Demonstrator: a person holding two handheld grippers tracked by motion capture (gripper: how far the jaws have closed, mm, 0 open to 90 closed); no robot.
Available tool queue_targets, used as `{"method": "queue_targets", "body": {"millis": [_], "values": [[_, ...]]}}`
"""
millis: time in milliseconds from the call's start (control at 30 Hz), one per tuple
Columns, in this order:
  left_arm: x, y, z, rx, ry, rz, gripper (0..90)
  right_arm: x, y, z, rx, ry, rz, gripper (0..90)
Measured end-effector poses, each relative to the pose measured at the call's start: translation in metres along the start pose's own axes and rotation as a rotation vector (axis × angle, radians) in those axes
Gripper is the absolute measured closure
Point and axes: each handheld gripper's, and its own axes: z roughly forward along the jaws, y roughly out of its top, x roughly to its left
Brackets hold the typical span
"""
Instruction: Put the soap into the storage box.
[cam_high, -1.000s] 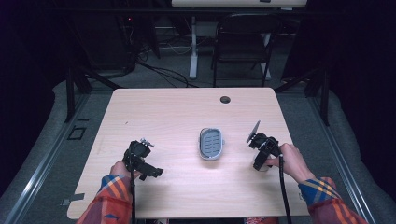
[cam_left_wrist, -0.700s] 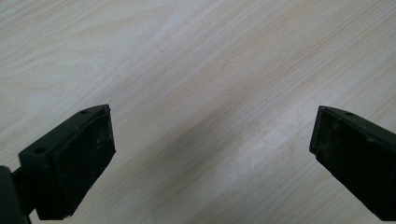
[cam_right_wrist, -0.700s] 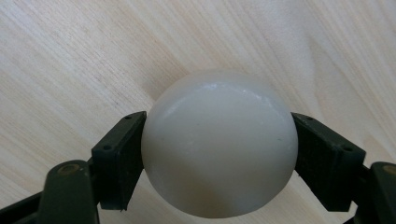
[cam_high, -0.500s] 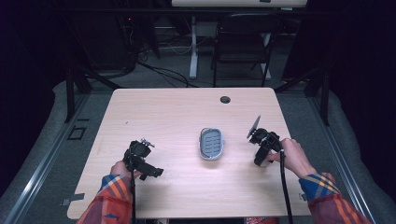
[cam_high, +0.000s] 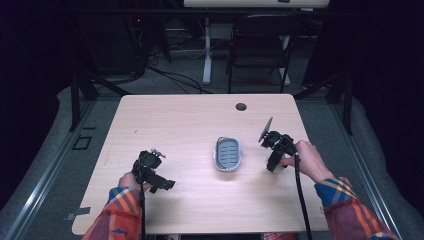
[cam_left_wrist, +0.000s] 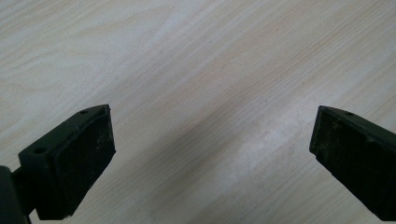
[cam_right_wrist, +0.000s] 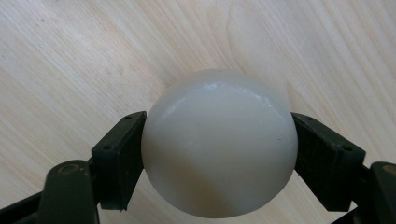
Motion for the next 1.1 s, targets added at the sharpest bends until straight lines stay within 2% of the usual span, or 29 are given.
{"method": "queue_targets", "body": {"millis": [33, 200, 567, 1100], "values": [[0.0, 0.0, 0.0, 0.001, 0.0, 0.001, 0.0, 0.001, 0.002, 0.0, -0.02, 0.003, 0.005, 23.0], [0.0, 0.0, 0.0, 0.001, 0.0, 0.001, 0.0, 0.001, 0.009, -0.002, 0.012, 0.003, -0.026, 23.0], [0.0, 0.0, 0.0, 0.0, 0.0, -0.003, 0.0, 0.003, 0.021, -0.009, -0.013, 0.02, -0.037, 23.0], [0.0, 0.0, 0.0, -0.001, -0.004, -0.002, 0.0, 0.006, 0.041, -0.029, -0.03, -0.006, -0.068, 23.1]]}}
